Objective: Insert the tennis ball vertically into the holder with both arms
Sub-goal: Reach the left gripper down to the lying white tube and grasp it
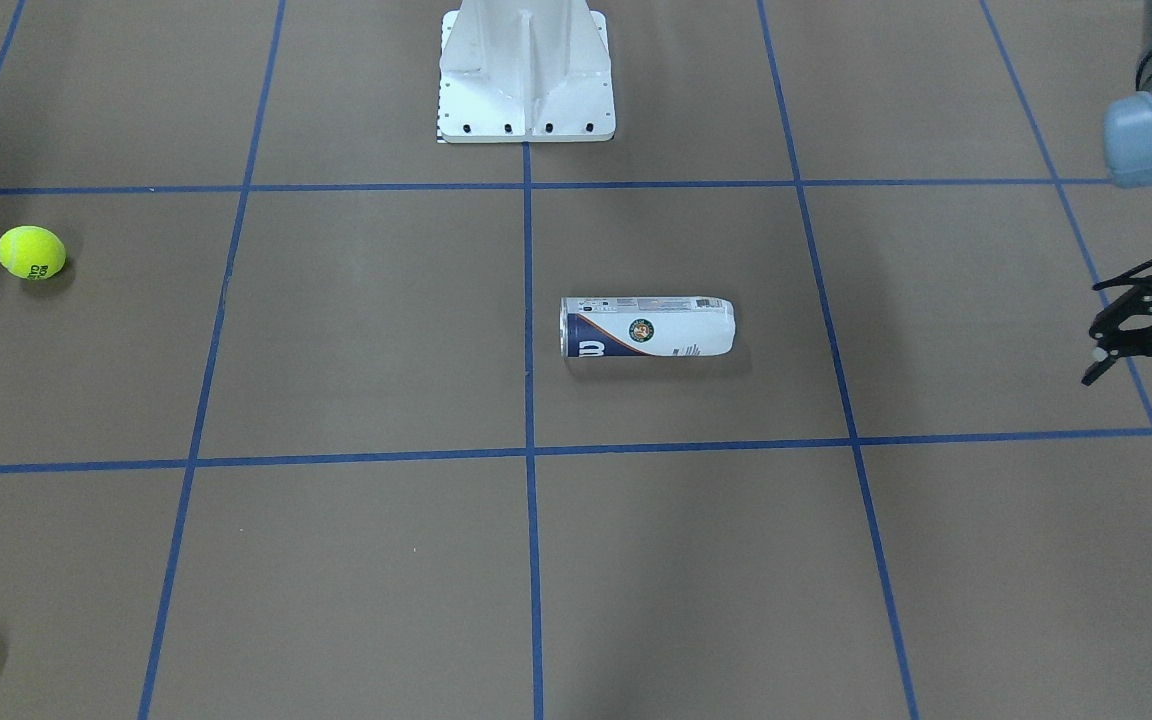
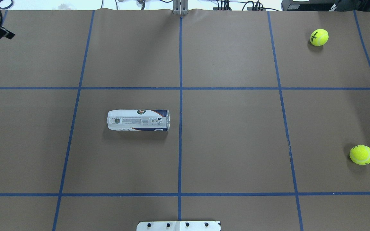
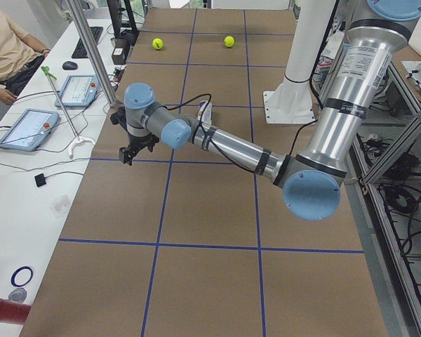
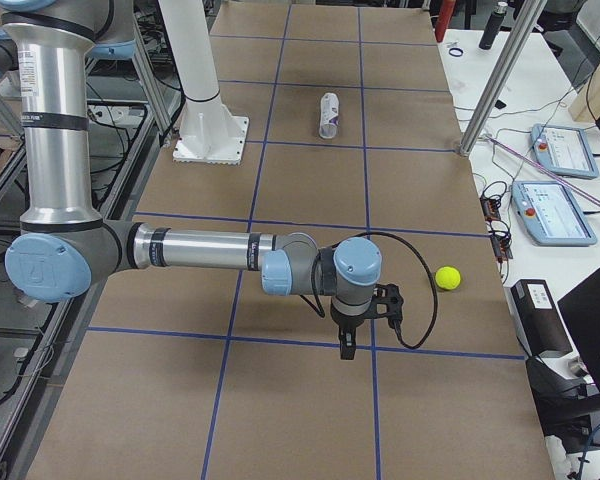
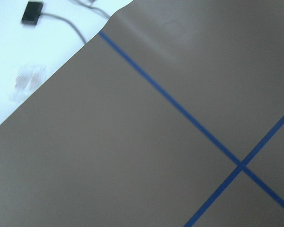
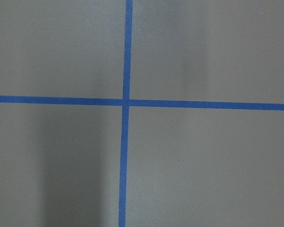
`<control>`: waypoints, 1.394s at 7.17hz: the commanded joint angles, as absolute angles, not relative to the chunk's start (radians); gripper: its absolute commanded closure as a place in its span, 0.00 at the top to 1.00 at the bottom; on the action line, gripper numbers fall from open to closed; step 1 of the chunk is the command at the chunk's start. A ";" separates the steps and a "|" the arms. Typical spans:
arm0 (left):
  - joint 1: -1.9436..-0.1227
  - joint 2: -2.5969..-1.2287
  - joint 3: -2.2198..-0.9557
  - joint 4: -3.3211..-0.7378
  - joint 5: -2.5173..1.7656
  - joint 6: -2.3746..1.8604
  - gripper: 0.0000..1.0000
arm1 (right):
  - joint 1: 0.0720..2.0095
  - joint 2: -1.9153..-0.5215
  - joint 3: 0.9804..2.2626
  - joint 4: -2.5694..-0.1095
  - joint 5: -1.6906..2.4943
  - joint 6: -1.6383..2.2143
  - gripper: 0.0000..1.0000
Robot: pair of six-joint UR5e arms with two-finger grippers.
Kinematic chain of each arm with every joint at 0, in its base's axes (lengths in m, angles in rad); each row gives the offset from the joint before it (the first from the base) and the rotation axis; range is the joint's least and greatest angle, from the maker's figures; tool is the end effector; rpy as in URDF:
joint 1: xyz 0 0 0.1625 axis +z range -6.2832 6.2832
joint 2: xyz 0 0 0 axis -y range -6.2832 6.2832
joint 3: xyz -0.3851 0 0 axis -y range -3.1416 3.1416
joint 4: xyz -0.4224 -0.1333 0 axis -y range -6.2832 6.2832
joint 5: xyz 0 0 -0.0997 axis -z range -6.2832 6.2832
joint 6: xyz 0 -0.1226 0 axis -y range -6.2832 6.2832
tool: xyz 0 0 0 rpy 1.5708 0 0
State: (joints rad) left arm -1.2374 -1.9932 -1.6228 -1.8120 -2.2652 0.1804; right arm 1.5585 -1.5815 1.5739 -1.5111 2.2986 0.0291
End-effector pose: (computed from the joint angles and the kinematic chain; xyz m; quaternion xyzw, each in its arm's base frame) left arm 0.1677 -0.6517 0.3265 0.3040 0.3430 0.3390 0.8216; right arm 0.0453 -0.5232 0.6370 0.0170 -0.3562 -0.0014 0.9342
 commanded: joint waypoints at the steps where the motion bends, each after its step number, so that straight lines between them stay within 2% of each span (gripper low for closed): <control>1: -1.047 -2.158 -1.620 -1.810 -2.136 0.186 0.99 | 1.559 -1.582 1.574 -1.511 2.299 0.029 1.00; 5: -0.783 -2.327 -1.609 -1.743 -1.987 0.319 1.00 | 1.559 -1.583 1.574 -1.511 2.299 0.029 1.00; 10: -0.571 -2.339 -1.586 -1.682 -1.835 0.385 1.00 | 1.559 -1.588 1.574 -1.511 2.303 0.031 1.00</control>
State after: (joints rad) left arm -0.6089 -2.3343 -1.5891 -1.7129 -1.8570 0.3788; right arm 1.5585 -1.5860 1.5739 -1.5116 2.3025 0.0301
